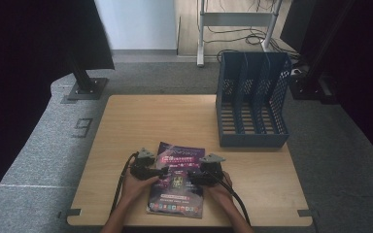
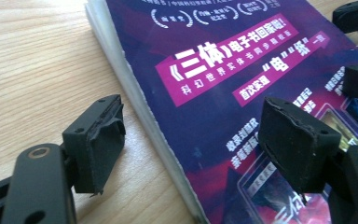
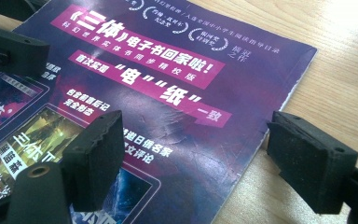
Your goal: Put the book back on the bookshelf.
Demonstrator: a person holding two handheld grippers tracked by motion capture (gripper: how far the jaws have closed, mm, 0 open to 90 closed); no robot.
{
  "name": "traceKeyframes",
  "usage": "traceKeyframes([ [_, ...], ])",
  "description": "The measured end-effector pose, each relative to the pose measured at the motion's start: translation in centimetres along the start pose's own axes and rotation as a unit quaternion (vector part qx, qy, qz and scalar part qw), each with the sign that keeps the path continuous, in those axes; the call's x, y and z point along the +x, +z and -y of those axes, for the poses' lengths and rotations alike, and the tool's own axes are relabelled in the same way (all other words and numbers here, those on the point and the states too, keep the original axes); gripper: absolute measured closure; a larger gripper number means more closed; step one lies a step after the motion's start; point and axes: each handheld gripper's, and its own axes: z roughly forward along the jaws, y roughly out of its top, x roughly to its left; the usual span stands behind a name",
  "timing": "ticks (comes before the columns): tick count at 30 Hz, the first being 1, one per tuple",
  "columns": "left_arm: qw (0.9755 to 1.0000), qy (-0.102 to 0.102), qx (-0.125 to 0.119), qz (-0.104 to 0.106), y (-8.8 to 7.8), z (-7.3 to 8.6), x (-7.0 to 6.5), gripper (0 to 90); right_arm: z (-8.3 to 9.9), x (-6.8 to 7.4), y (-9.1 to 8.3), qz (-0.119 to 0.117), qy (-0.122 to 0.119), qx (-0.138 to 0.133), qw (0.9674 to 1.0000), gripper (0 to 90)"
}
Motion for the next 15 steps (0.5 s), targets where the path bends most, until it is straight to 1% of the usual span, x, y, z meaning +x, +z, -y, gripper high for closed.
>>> traceKeyframes([
  [2,1.0,0.002,0.0,0.005,0.09,-0.02,-0.18,23.2,0.0,0.0,0.0,0.0,0.0,0.0,1.0,18.9],
  [5,1.0,0.003,0.001,0.001,0.13,-0.06,-0.36,22.8,0.0,0.0,0.0,0.0,0.0,0.0,1.0,18.9],
  [6,0.9999,-0.007,0.001,0.008,0.06,-0.1,-0.27,22.7,0.0,0.0,0.0,0.0,0.0,0.0,1.0,18.9],
  [7,0.9999,-0.007,0.001,0.008,0.06,-0.1,-0.27,22.6,0.0,0.0,0.0,0.0,0.0,0.0,1.0,18.9],
  [8,0.9998,-0.013,0.001,0.012,0.03,-0.11,-0.17,22.7,0.0,-0.01,0.01,0.0,0.0,0.0,1.0,18.8],
  [15,0.9997,-0.02,-0.004,0.017,-0.12,-0.14,-0.2,22.5,0.0,-0.01,0.01,0.0,0.0,0.0,1.0,18.8],
])
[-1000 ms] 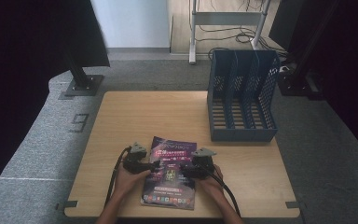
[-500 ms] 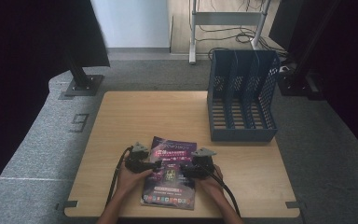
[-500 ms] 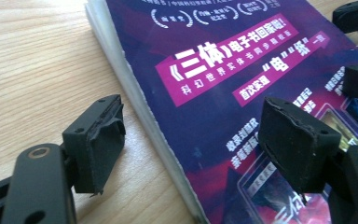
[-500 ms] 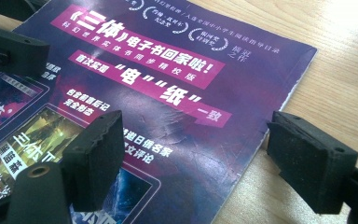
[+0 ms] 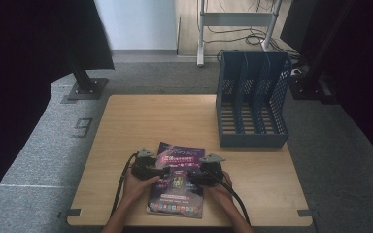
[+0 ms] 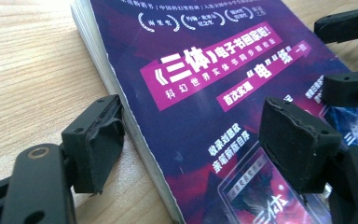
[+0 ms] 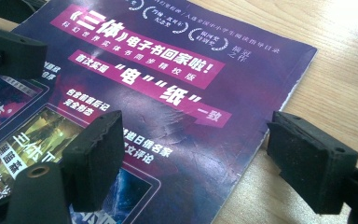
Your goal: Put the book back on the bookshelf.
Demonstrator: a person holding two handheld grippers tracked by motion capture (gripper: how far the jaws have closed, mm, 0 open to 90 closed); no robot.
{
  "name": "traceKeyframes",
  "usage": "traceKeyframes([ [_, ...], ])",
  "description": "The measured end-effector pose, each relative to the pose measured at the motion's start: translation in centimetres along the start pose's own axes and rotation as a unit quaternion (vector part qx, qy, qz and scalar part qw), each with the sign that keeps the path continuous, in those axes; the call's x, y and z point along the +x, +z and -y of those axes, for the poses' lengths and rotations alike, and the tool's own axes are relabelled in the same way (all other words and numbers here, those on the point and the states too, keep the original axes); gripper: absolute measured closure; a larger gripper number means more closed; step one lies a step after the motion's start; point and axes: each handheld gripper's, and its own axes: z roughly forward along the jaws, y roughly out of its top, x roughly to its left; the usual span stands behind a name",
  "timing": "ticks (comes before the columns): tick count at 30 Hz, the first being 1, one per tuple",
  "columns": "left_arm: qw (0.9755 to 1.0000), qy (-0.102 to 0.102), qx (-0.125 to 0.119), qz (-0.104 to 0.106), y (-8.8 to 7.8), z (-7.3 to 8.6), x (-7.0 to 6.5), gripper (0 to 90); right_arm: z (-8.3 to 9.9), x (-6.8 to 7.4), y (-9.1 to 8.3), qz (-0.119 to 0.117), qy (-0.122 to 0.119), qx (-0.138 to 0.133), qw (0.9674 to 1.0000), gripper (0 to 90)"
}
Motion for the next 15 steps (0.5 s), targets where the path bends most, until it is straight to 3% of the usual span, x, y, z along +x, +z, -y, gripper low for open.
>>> traceKeyframes([
  [12,0.9999,0.006,-0.011,0.008,-0.7,-0.2,-0.3,24.1,0.0,0.0,0.0,-0.001,0.0,0.0,1.0,18.7],
  [15,0.9994,0.004,-0.026,0.023,-1.3,-0.4,-0.4,25.7,0.0,0.0,0.0,-0.001,0.0,0.0,1.0,18.7],
])
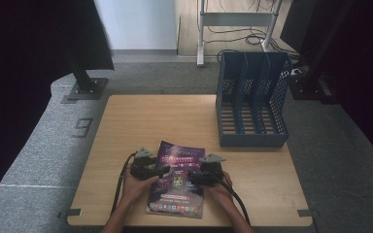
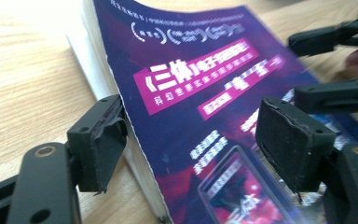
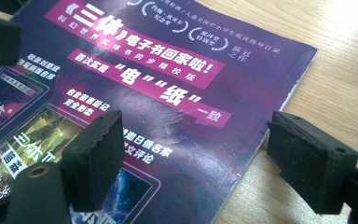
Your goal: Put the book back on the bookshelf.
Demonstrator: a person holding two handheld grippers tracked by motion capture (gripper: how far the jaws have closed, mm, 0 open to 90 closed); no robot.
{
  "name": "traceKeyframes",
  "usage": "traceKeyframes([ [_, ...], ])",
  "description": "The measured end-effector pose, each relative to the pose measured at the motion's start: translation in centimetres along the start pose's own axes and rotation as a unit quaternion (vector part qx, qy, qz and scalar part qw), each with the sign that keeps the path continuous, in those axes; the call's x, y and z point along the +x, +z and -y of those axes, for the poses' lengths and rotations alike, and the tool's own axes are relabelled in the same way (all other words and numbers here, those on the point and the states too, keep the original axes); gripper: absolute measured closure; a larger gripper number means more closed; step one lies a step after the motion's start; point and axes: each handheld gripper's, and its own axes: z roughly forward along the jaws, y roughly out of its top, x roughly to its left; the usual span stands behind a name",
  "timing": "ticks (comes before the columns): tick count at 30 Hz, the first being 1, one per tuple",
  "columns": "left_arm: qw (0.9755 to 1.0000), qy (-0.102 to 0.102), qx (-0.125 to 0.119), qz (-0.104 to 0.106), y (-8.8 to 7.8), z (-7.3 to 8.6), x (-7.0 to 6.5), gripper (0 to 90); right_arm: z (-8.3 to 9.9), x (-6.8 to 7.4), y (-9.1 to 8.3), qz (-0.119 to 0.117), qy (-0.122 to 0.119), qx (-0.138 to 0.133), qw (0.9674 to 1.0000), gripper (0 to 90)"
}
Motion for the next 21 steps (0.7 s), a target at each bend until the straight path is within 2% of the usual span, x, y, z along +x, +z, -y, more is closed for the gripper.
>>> traceKeyframes([
  [5,0.9999,0.002,-0.007,0.01,-0.4,-0.3,-0.3,27.5,0.0,0.0,0.0,0.0,0.001,0.0,1.0,18.7],
  [7,0.9999,0.009,-0.008,0.011,-0.5,-0.4,-0.6,27.6,0.0,0.0,0.0,0.0,0.0,0.0,1.0,18.7],
  [10,0.9995,0.018,-0.007,0.025,-0.5,-0.5,-1.0,30.7,0.0,0.0,0.0,0.0,0.001,0.001,1.0,18.7],
  [13,0.9994,0.022,-0.003,0.025,-0.4,-0.5,-1.1,32.2,0.0,0.0,0.0,0.0,0.001,0.001,1.0,18.7],
  [16,0.9994,0.032,0.003,0.009,-0.2,-0.5,-1.2,33.2,0.0,0.0,0.0,0.0,0.001,0.001,1.0,18.7],
  [21,0.9992,0.039,0.007,0.005,0.4,-1.1,-1.0,34.9,0.0,0.0,0.0,-0.001,0.001,0.001,1.0,18.7],
])
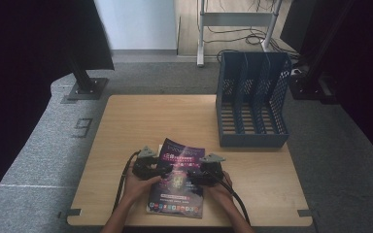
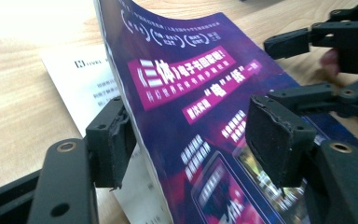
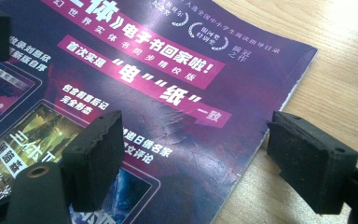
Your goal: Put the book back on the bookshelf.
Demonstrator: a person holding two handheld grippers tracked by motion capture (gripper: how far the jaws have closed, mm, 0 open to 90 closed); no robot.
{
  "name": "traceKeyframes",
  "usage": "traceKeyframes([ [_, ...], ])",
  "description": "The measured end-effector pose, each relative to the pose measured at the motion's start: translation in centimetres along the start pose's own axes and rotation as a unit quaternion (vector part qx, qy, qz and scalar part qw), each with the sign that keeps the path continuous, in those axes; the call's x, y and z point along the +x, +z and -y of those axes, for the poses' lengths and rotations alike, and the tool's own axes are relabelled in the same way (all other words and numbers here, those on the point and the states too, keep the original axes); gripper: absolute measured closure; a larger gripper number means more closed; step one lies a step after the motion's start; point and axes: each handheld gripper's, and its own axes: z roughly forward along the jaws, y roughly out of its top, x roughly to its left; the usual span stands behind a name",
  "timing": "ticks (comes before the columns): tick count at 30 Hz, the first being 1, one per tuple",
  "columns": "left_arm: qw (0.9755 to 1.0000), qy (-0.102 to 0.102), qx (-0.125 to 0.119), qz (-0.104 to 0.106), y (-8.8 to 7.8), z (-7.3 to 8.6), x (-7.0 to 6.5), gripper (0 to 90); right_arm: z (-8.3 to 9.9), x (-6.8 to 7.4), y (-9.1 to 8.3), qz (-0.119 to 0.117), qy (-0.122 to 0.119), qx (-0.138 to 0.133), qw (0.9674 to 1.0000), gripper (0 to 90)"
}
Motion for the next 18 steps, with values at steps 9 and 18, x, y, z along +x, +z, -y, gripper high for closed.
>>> traceKeyframes([
  [9,0.9996,0.0,0.027,-0.009,2.1,-0.7,0.9,39.2,0.0,0.0,0.0,-0.001,-0.001,0.0,1.0,18.8],
  [18,0.9996,0.005,0.029,-0.003,2.1,-0.1,0.7,41.9,0.0,0.0,0.0,0.001,0.0,0.0,1.0,18.8],
])
